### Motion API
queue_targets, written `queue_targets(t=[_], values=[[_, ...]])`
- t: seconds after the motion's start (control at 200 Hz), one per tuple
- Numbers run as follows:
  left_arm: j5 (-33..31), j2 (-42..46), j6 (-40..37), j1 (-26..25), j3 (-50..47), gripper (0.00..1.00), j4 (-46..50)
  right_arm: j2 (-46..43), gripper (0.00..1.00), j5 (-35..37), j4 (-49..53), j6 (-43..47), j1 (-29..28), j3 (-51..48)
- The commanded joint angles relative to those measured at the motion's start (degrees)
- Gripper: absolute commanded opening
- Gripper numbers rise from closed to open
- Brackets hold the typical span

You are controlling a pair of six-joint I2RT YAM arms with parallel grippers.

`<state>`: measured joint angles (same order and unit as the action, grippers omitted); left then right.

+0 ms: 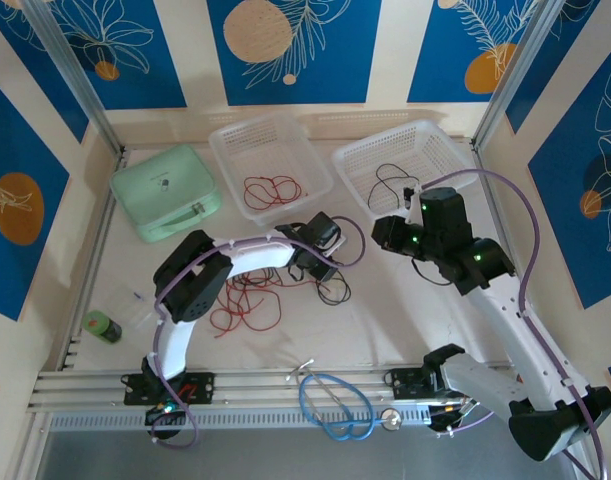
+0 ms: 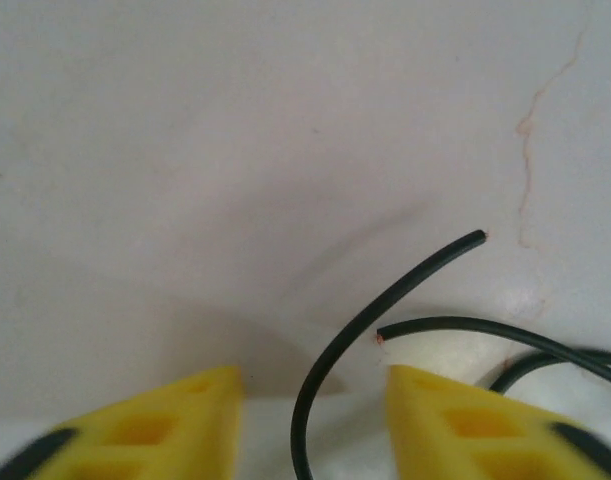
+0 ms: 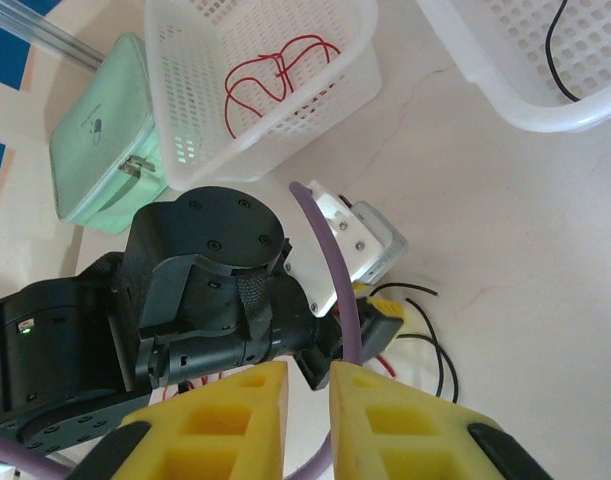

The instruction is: Untangle the cables

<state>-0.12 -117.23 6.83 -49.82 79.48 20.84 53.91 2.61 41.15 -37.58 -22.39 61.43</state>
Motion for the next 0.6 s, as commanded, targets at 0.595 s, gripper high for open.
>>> queue_targets(t=[0.595], values=[[-3.33,5.53,-1.34,-0.38,0.94,0.0,-0.44,16.22,0.25,-3.76,-10.64,-5.57,-1.36,-17.64]])
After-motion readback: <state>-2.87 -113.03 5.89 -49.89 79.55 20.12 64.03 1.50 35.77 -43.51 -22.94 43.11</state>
